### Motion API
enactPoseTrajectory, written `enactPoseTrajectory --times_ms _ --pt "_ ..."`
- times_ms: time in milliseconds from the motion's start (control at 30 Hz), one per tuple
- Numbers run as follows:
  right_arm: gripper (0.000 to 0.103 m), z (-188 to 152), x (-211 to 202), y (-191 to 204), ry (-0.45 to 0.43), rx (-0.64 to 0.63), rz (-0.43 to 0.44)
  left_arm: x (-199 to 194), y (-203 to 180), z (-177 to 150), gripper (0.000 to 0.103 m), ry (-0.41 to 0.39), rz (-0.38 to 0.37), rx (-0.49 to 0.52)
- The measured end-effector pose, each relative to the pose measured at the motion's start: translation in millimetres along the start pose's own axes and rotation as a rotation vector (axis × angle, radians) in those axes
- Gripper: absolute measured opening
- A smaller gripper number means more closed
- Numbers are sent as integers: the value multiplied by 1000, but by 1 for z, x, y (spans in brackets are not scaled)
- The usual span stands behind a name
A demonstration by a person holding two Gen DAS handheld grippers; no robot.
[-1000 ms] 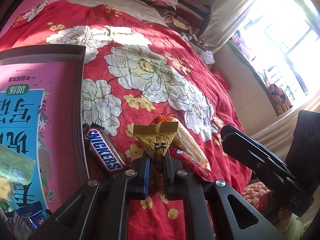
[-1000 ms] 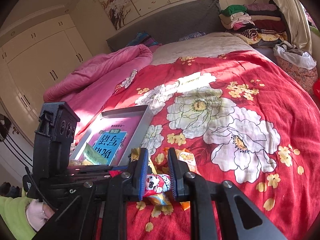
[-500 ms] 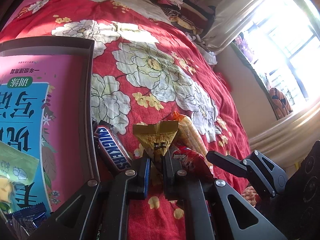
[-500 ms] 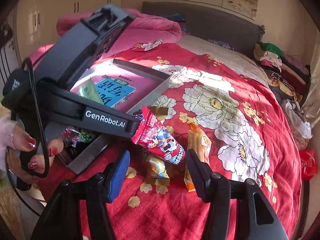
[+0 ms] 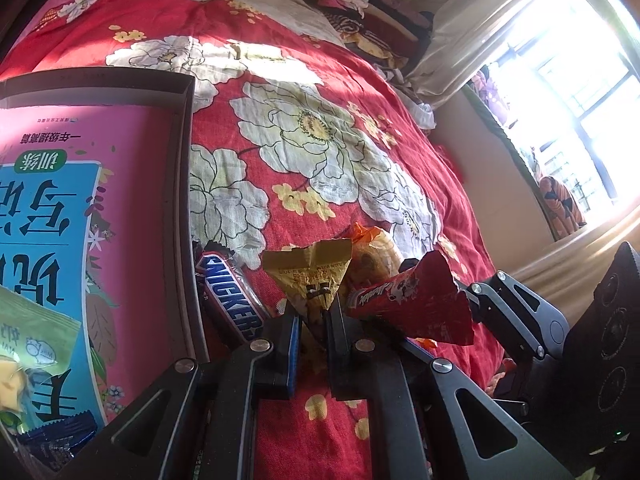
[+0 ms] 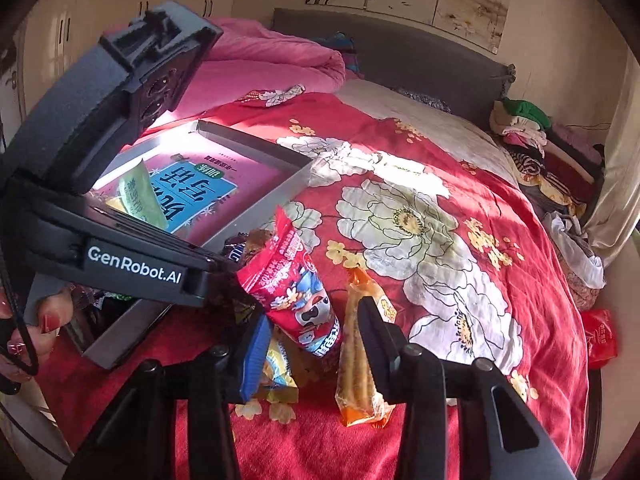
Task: Organize snacks
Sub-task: 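Carry the yellow snack with the left tool while the right carries the red wafer stick to the tray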
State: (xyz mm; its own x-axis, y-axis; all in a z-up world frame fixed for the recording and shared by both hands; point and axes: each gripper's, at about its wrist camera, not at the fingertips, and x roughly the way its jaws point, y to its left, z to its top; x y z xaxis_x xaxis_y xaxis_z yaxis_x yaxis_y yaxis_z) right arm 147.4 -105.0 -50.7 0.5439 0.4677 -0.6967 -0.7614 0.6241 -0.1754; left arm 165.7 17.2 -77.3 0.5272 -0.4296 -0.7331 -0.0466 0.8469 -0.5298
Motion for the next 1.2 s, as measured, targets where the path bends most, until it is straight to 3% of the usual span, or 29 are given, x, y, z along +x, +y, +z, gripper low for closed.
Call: enactPoseTrajectory --times_ms 200,367,600,800,1200 --pt "23 2 16 11 21 -72 -30 2 1 0 11 2 1 0" --pt "18 4 10 -5 -5 41 40 2 0 0 11 -10 -9 1" --pt "17 8 -23 -39 -124 259 157 -14 -11 3 10 -62 -37 32" --pt "17 9 -42 -45 -169 312 177 -38 -23 5 10 -118 -34 69" --pt "17 19 -60 -32 -209 303 202 -90 -20 5 10 -206 4 74"
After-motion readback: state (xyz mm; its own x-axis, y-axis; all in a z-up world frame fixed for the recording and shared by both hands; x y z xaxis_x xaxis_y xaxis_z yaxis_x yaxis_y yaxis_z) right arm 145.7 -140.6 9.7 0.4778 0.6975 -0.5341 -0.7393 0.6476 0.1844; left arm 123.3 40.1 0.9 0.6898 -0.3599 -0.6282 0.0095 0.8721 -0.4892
